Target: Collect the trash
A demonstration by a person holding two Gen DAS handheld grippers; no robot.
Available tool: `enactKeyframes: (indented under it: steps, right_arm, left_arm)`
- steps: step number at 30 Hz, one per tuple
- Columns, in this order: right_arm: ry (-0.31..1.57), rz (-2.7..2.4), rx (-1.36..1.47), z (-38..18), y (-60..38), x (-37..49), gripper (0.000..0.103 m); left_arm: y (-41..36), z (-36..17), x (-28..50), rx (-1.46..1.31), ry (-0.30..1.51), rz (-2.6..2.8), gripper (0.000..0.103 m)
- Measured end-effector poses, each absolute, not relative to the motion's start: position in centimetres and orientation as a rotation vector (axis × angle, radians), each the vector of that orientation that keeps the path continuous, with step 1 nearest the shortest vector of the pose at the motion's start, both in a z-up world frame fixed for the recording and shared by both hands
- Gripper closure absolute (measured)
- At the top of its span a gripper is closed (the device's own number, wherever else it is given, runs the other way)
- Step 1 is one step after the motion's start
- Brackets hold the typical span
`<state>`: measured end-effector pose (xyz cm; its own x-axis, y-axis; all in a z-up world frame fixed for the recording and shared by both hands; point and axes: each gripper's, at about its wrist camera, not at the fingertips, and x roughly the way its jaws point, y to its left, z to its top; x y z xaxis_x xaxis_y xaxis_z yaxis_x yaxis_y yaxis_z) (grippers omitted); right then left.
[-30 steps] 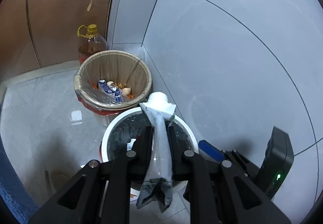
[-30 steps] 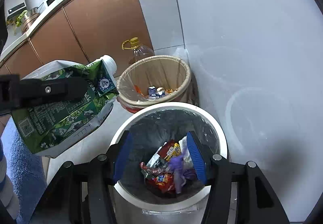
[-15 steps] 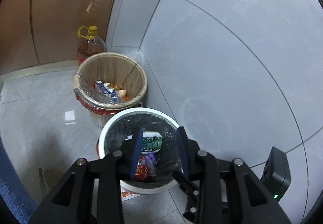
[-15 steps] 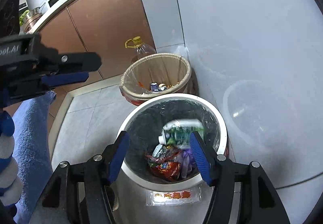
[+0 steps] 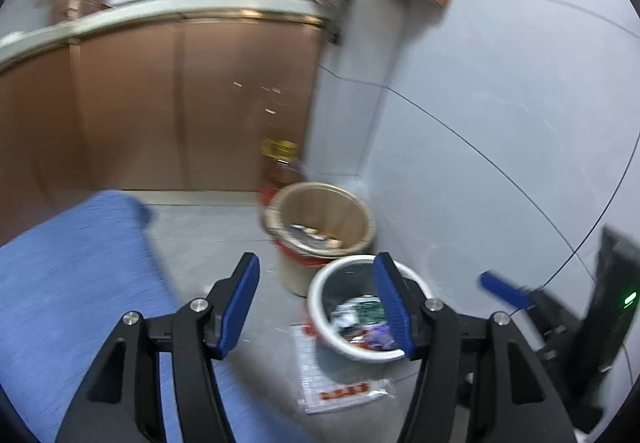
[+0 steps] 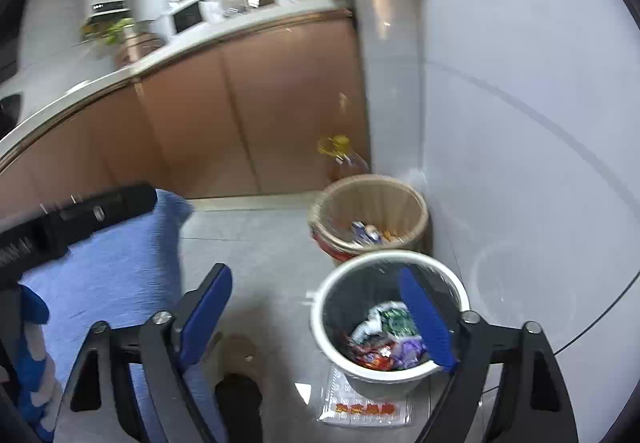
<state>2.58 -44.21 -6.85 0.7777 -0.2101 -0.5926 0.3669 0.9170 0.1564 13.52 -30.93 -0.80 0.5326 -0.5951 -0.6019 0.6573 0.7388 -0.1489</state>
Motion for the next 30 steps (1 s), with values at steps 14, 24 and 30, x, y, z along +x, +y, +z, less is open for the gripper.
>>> enactKeyframes:
  steps: [14, 24, 30]
  right_arm:
    - [0.504, -0.093, 0.059, -1.0, -30.4, 0.0, 0.0]
    - [0.498, -0.052, 0.026, -1.6, -27.7, -0.9, 0.0]
    - [0.509, -0.108, 0.033, -2.4, -29.1, -1.5, 0.0]
  left_arm:
    - [-12.3, 2.5, 6.1, 0.051, 0.494, -0.336, 0.029]
    - [-8.6, 2.3, 3.8, 0.05, 0.468, -0.18, 0.024]
    - [-10.2, 2.0, 4.0, 0.078, 0.465, -0.196, 0.024]
